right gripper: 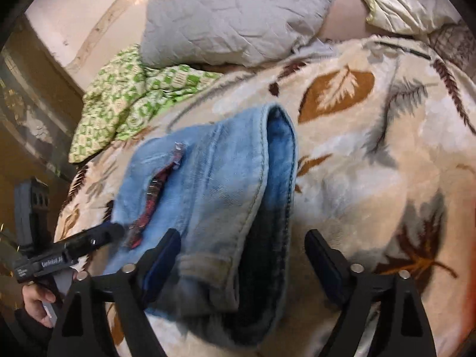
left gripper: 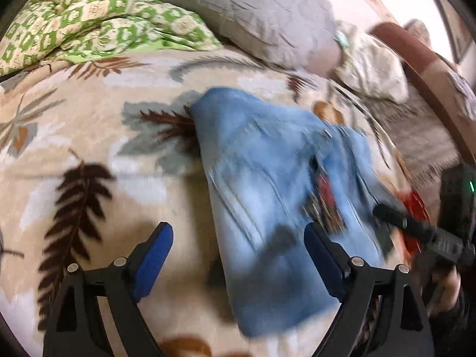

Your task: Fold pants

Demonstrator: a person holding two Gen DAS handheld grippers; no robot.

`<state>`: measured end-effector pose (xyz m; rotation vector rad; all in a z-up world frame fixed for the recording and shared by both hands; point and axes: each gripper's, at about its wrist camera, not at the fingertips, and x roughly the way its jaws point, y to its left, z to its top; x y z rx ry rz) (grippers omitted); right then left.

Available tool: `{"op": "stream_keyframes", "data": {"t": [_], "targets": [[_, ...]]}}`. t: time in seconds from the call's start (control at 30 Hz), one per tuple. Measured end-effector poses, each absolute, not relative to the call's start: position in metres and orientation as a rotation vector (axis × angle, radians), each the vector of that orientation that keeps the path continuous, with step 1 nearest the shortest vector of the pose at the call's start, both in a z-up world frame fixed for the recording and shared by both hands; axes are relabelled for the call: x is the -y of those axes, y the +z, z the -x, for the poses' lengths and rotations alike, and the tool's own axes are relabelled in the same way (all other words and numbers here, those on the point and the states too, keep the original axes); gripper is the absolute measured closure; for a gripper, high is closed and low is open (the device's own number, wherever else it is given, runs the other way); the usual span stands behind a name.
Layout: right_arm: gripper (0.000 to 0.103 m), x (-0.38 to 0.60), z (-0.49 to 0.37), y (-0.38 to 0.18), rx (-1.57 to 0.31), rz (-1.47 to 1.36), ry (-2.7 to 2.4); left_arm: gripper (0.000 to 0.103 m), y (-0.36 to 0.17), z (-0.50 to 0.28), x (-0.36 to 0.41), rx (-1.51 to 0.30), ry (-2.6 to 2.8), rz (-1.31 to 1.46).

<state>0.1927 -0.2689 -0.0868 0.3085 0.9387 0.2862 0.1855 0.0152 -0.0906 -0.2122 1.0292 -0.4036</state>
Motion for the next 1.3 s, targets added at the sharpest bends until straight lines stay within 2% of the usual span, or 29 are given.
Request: {"op": "stream_keyframes", "data": {"t": [0.13, 0.3, 0.47, 0.53, 0.67, 0.73, 0.77, 0.8, 0.83, 0.87, 0.9, 0.97, 1.0, 1.1, 1.3], "targets": [[0.01, 0.266, -0.178, -0.081, -0.968, -0.266, 0.34, 0.012, -0.082, -0.147, -0.007, -0.991, -0.523, 0.094], [0.01, 0.261, -0.144, -0.067, -0.908, -0.201, 0.365, 0.012, -0.07, -0.106, 0.015, -0.88, -0.605, -0.118], [0.012, 0.268, -0.129, -0.051, -0.843, -0.21, 0.413, 0.012, -0.069, -0.098, 0.034, -0.844, -0.621, -0.245], [0.024, 0.266, -0.132, -0.049, -0.838, -0.175, 0.386, 0.013, -0.067, -0.102, 0.037, -0.819, -0.595, -0.247], [0.058, 0.261, -0.147, -0.058, -0.891, -0.136, 0.365, 0.013, -0.066, -0.109, 0.041, -0.815, -0.581, -0.243], [0.06, 0.259, -0.155, -0.068, -0.927, -0.138, 0.377, 0.013, -0.067, -0.11, 0.045, -0.812, -0.577, -0.278], [0.06, 0.258, -0.156, -0.07, -0.929, -0.136, 0.382, 0.019, -0.069, -0.111, 0.047, -0.812, -0.573, -0.3], [0.062, 0.257, -0.158, -0.07, -0.926, -0.138, 0.385, 0.032, -0.071, -0.111, 0.05, -0.814, -0.561, -0.325], [0.065, 0.257, -0.158, -0.07, -0.924, -0.143, 0.387, 0.04, -0.072, -0.111, 0.051, -0.82, -0.555, -0.338], [0.067, 0.256, -0.158, -0.069, -0.919, -0.151, 0.394, 0.056, -0.073, -0.112, 0.051, -0.828, -0.548, -0.348], [0.069, 0.255, -0.157, -0.068, -0.913, -0.153, 0.402, 0.064, -0.075, -0.114, 0.05, -0.843, -0.537, -0.357], [0.075, 0.25, -0.154, -0.065, -0.898, -0.13, 0.427, 0.069, -0.077, -0.116, 0.049, -0.858, -0.532, -0.365], [0.079, 0.248, -0.152, -0.064, -0.892, -0.11, 0.436, 0.077, -0.078, -0.116, 0.049, -0.859, -0.524, -0.378], [0.086, 0.246, -0.148, -0.061, -0.882, -0.071, 0.426, 0.084, -0.077, -0.116, 0.048, -0.859, -0.508, -0.403], [0.092, 0.255, -0.142, -0.058, -0.858, 0.05, 0.351, 0.091, -0.082, -0.12, 0.042, -0.898, -0.509, -0.417]]}}
